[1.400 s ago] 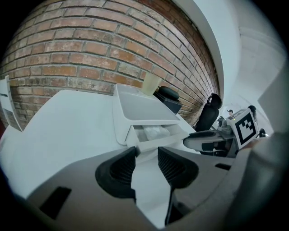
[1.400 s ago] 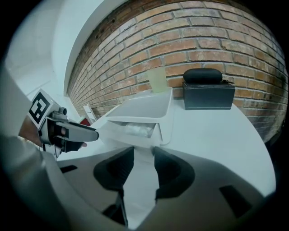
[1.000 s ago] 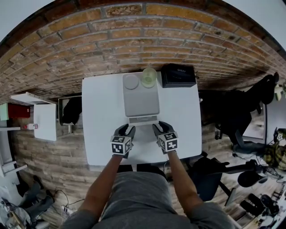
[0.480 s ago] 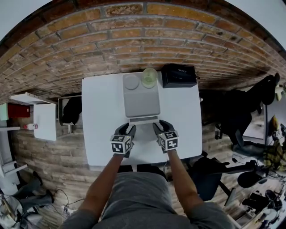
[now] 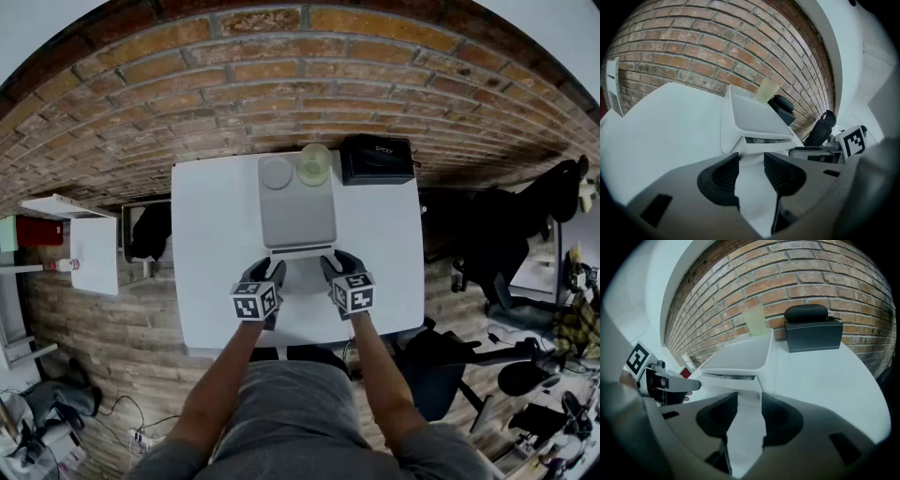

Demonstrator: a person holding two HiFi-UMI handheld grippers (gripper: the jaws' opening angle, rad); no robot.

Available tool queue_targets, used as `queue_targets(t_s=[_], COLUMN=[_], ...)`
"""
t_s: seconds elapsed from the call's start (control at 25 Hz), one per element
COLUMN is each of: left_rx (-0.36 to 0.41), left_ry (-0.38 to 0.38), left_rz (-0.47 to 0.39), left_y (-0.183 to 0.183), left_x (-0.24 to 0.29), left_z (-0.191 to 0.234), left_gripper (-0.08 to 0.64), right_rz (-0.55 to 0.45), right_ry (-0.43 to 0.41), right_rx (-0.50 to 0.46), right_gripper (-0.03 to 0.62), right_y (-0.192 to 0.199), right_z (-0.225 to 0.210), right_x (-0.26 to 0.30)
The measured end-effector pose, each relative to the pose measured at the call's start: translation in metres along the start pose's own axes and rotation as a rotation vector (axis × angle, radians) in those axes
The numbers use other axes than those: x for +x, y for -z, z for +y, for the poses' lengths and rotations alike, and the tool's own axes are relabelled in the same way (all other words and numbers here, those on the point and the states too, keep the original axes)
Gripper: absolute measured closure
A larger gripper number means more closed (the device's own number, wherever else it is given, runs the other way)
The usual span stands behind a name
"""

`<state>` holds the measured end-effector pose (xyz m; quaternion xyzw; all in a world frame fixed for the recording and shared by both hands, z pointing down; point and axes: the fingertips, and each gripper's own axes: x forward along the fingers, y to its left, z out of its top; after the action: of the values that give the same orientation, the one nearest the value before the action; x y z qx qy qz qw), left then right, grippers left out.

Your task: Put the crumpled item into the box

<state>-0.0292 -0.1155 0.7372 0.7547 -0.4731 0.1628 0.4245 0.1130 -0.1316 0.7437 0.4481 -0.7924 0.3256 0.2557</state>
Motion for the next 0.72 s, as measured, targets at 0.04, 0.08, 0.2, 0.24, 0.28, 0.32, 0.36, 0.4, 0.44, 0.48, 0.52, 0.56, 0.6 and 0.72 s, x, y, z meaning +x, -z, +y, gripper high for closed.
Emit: queue_targets(t_s=[0.04, 0.08, 0.2, 0.24, 0.28, 0.32, 0.36, 0.4, 0.44, 0.48, 0.52, 0.56, 0.6, 0.72], left_rx=[0.000, 0.000, 0.003, 0.003, 0.003, 0.004, 0.005, 0.006, 0.008, 0.010, 0.010, 0.008, 0.004, 0.002], left_ry=[0.002, 0.005, 0.010, 0.009, 0.009, 0.009, 0.009, 0.007, 0.003, -0.007, -0.023, -0.039, -0.049, -0.045], left_rz=[0.002, 0.003, 0.005, 0.004, 0.004, 0.004, 0.005, 0.006, 0.010, 0.020, 0.035, 0.049, 0.059, 0.063], left_y=[0.000, -0.001, -0.002, -0.002, -0.002, -0.002, -0.003, -0.003, -0.004, -0.003, -0.002, -0.001, 0.000, -0.001], left_x=[0.000, 0.000, 0.001, 0.002, 0.002, 0.002, 0.002, 0.003, 0.004, 0.005, 0.006, 0.006, 0.007, 0.008], left_z=[0.000, 0.001, 0.001, 0.001, 0.001, 0.001, 0.001, 0.001, 0.002, 0.003, 0.006, 0.010, 0.013, 0.014], left_gripper=[0.405, 0.405, 0.405, 0.405, 0.405, 0.405, 0.405, 0.405, 0.405, 0.405, 0.405, 0.407, 0.407, 0.408], right_rz=[0.000, 0.001, 0.003, 0.004, 0.005, 0.006, 0.006, 0.007, 0.008, 0.009, 0.011, 0.013, 0.015, 0.018], right_ry=[-0.002, -0.003, -0.004, -0.004, -0.005, -0.005, -0.006, -0.007, -0.007, -0.007, -0.007, -0.006, -0.003, 0.004], right_rx=[0.005, 0.009, 0.009, 0.009, 0.011, 0.014, 0.017, 0.019, 0.020, 0.020, 0.020, 0.018, 0.015, 0.008], right_gripper=[0.426, 0.426, 0.423, 0.423, 0.423, 0.423, 0.423, 0.423, 0.423, 0.423, 0.422, 0.422, 0.422, 0.417], right_y=[0.000, 0.000, 0.000, 0.000, 0.000, 0.000, 0.000, -0.001, -0.001, -0.002, -0.002, -0.002, -0.002, -0.003], right_z=[0.000, 0.000, -0.001, -0.001, -0.001, -0.001, -0.001, -0.002, -0.002, -0.002, -0.002, -0.002, -0.001, -0.001], right_x=[0.001, 0.001, 0.002, 0.002, 0.003, 0.003, 0.003, 0.004, 0.004, 0.005, 0.006, 0.006, 0.006, 0.007])
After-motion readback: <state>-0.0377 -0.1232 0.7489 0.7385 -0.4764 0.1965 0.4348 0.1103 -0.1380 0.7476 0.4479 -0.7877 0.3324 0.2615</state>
